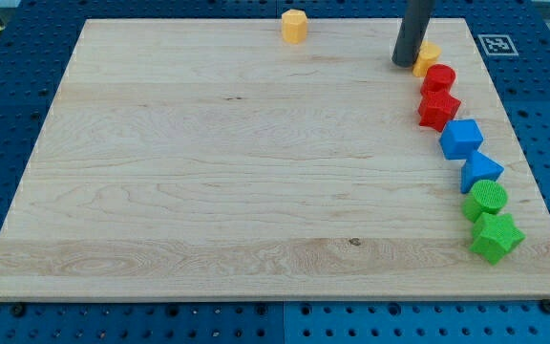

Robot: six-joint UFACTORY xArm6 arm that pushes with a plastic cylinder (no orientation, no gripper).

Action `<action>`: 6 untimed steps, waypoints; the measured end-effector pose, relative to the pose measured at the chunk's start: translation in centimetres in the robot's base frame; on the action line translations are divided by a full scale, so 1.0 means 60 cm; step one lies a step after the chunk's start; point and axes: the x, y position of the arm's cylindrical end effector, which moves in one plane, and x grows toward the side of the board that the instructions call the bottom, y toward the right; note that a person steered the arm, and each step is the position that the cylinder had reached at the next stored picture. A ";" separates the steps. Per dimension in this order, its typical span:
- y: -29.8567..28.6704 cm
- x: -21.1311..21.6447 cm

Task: Move your hand to the left of the yellow hexagon

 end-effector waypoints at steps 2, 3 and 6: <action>-0.065 0.000; -0.144 -0.003; -0.373 -0.091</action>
